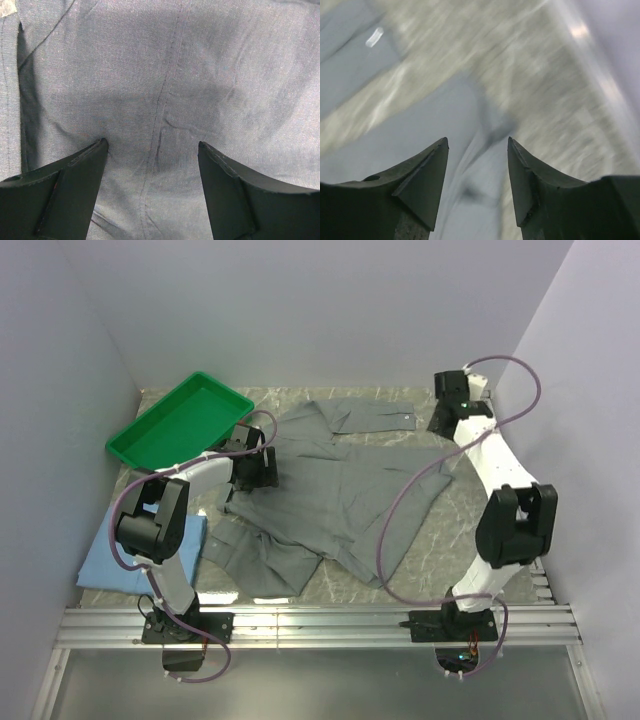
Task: Fold and stack the long sleeve shirts
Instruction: Flatten the shirt out
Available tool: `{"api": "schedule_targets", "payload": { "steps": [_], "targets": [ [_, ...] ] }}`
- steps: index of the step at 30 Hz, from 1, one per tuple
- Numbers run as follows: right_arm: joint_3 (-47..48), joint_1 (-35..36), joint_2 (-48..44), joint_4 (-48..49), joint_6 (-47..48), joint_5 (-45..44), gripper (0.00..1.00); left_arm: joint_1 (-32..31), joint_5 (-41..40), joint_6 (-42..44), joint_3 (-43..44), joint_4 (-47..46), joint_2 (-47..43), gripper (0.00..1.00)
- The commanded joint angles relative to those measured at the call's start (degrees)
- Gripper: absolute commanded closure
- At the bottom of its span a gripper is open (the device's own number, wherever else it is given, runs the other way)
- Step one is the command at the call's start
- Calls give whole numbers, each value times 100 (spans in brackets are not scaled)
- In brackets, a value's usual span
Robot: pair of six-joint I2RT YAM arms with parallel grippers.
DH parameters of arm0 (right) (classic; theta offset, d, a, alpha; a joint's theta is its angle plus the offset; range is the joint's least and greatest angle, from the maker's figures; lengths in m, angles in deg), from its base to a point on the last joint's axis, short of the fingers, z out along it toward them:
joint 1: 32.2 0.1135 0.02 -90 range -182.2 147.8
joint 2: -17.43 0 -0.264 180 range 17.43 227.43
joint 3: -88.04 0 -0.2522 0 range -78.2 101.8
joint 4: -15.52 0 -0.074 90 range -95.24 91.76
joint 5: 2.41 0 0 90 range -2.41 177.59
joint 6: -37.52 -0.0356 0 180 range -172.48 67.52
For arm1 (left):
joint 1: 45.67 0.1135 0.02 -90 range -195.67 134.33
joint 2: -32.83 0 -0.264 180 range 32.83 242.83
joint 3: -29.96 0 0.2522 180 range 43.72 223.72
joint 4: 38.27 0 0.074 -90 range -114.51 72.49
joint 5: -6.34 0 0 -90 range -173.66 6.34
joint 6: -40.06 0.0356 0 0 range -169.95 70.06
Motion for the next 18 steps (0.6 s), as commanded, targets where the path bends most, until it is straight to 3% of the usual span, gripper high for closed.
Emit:
{"api": "schedule_targets", "payload": {
  "steps": [1,5,10,18],
  "targets": [
    [-599,560,-673,-339,-763,1152,41,6,-32,-48,-51,184,-98,20],
    [-1592,1097,-850,-234,-1476,1741,41,6,-41,-57,-69,176,-125,20],
    [-1823,2114,-666,-611,-1678,1637,40,6,-76,-66,-51,193,-116,20],
    [-2263,2328,-200,-418,-1881,1567,40,6,-76,-75,-25,211,-72,20]
  ]
}}
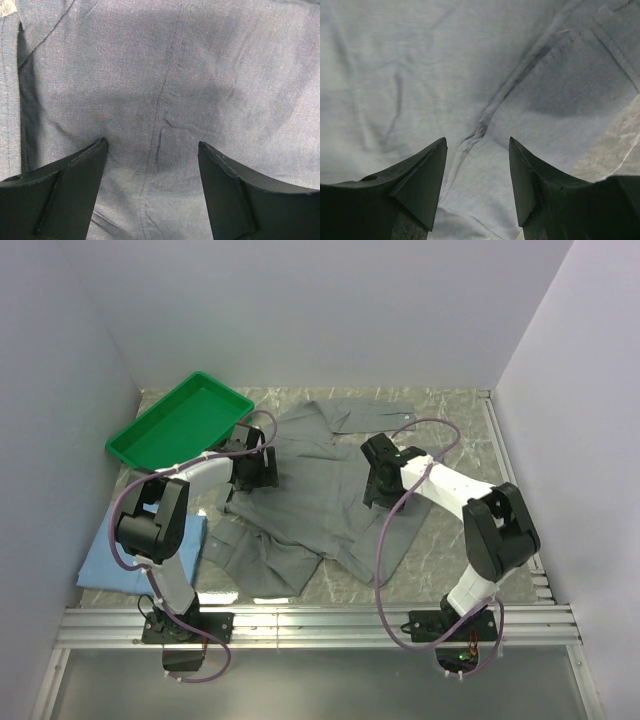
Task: Fold and stack the long sleeve shirts
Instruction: Flatten the shirt out
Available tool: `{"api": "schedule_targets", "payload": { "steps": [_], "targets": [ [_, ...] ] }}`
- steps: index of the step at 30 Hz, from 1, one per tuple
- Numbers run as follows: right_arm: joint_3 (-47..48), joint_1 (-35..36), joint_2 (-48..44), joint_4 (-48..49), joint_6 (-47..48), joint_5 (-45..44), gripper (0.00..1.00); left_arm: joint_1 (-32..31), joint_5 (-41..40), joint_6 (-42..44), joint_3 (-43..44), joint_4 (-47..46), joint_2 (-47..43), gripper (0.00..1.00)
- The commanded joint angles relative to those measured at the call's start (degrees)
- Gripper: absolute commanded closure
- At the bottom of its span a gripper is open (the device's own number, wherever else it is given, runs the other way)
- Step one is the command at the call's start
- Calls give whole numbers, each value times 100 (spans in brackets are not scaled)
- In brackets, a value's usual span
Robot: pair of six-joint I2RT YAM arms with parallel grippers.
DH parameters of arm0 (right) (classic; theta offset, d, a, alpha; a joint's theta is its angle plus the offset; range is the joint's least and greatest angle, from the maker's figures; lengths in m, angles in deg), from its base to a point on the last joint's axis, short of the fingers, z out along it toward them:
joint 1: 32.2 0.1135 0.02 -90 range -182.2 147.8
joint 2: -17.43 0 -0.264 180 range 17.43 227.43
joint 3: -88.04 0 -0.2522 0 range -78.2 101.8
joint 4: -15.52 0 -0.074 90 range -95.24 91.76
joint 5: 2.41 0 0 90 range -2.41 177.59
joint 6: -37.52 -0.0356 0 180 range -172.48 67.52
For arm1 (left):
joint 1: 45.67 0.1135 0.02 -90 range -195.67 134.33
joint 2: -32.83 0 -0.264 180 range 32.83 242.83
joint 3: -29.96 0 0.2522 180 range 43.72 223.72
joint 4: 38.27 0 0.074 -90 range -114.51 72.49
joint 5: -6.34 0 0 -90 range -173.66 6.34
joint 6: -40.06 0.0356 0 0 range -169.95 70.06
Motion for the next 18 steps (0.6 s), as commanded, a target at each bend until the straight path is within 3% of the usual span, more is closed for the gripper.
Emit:
{"api": "schedule_targets", "payload": {
  "steps": [1,11,18],
  "targets": [
    [-18,-54,309,76,-183,-119,40,6,-91,-59,-25,202,-65,20],
    [176,34,933,-38,-33,-285,39,6,-153,-68,10,254,22,20],
    [1,-10,768,-460,2,-821,42,6,-267,-77,37,299,57,20]
  ]
}}
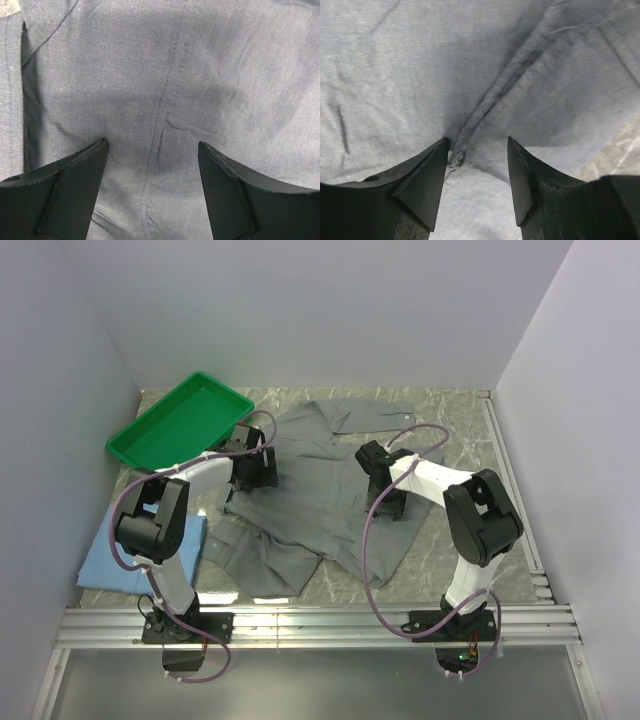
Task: Fold and stack the long sleeve shirts
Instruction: Flatten the shirt out
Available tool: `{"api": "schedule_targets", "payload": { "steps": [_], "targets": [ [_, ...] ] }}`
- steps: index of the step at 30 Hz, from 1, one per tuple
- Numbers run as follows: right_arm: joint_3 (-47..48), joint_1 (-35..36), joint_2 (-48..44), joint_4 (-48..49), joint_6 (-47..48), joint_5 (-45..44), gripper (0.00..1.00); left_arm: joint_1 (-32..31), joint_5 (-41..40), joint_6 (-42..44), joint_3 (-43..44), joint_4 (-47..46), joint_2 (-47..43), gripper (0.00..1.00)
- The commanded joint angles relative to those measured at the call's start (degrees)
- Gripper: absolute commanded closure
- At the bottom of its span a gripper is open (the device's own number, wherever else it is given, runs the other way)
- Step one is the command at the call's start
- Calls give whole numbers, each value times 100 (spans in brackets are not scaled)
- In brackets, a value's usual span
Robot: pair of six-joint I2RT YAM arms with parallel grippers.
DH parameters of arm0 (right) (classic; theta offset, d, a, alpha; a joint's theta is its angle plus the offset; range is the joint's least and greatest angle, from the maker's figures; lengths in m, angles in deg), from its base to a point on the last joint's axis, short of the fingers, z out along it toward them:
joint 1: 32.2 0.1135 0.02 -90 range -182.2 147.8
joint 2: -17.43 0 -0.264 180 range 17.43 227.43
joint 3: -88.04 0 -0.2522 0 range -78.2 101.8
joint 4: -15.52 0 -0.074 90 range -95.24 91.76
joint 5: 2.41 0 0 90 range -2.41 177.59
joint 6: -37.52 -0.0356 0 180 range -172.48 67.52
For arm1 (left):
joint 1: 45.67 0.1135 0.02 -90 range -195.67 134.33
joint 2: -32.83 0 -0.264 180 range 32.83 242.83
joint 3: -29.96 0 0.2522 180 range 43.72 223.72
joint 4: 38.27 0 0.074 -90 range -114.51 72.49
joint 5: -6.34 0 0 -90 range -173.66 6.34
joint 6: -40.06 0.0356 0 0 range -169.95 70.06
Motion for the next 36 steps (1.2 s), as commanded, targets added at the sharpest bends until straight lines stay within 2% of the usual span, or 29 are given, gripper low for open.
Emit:
{"api": "schedule_targets", "payload": {
  "steps": [1,6,10,13,14,17,24,29,30,31,34,36],
  "targets": [
    [-131,-91,-144,-382,2,-503,42,6,-228,-64,37,288,66,20],
    [-395,-434,-566,-592,-51,-661,42,6,-298,-64,54,358,119,20],
    [-825,-978,-1083,-628,-59,-618,42,6,-360,-55,80,393,154,20],
    [-1299,-1926,-1531,-392,-95,-250,43,6,-351,-64,72,384,146,20],
    [-1431,-2572,-1672,-312,-95,74,44,6,-342,-64,63,402,145,20],
    [-1774,-3629,-2279,-162,-121,262,44,6,-394,-64,63,437,102,20],
    [-1898,-5073,-3439,-399,-182,77,44,6,-360,-72,81,463,22,21],
    [-1968,-5242,-4160,-453,-218,6,44,6,-307,-99,98,455,5,21],
    [-2064,-5250,-4257,-287,139,198,44,6,-290,-90,90,446,-4,21],
    [-2126,-5181,-4380,141,334,905,43,6,-263,-99,89,437,-39,21],
    [-2153,-4848,-4180,504,608,1482,41,6,-193,-108,81,393,-48,20],
    [-1935,-4154,-3934,532,591,1422,41,6,-114,-108,72,385,-48,20]
  ]
}}
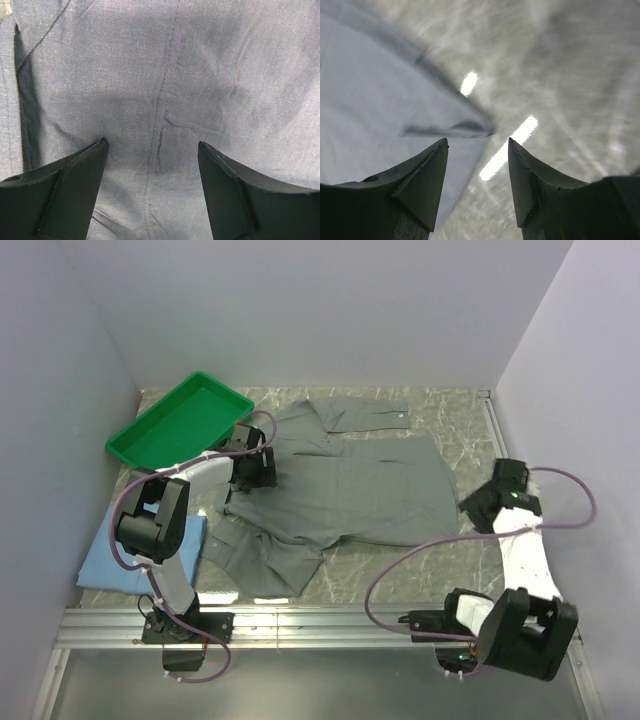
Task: Fold and stack the long sleeve shirts
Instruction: Flatten the shirt out
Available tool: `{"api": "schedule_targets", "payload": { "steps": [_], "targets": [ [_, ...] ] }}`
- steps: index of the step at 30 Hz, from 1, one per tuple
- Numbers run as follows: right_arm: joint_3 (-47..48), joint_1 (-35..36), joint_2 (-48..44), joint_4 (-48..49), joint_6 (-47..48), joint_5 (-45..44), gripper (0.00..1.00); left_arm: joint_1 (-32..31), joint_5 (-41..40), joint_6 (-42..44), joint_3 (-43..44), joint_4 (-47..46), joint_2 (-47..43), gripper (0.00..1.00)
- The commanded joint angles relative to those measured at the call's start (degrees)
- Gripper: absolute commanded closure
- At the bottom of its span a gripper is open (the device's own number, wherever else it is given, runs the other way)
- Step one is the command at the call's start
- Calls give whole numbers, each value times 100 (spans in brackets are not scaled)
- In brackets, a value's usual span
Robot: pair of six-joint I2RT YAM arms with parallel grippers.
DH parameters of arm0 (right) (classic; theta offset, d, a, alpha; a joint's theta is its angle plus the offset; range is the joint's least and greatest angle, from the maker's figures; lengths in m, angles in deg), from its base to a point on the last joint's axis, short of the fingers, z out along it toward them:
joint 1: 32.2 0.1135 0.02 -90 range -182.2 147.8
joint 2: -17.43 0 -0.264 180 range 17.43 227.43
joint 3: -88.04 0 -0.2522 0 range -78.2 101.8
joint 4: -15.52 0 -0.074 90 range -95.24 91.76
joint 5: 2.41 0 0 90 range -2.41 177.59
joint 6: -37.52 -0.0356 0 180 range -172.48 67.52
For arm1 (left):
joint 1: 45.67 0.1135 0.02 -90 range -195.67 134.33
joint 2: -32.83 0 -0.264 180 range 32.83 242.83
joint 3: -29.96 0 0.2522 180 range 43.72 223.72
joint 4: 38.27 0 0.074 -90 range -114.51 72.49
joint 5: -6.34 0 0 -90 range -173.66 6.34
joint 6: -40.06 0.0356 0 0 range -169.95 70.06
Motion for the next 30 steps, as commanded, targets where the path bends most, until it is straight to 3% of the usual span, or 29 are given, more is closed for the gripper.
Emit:
{"api": "schedule_targets", "payload": {
  "steps": [1,6,11,19,30],
  "targets": [
    [263,911,536,573,296,495,41,22,118,-75,6,232,-91,20],
    [860,2457,1372,1048,313,837,41,30,232,-145,-64,82,-259,20],
    [1397,3172,2549,1523,261,1013,41,92,347,-312,-108,-41,-189,20],
    [2135,3120,4044,1515,261,997,41,162,382,-461,225,-33,259,20],
    [3259,1725,5012,777,217,495,40,162,961,-901,1613,29,1525,19]
  ]
}}
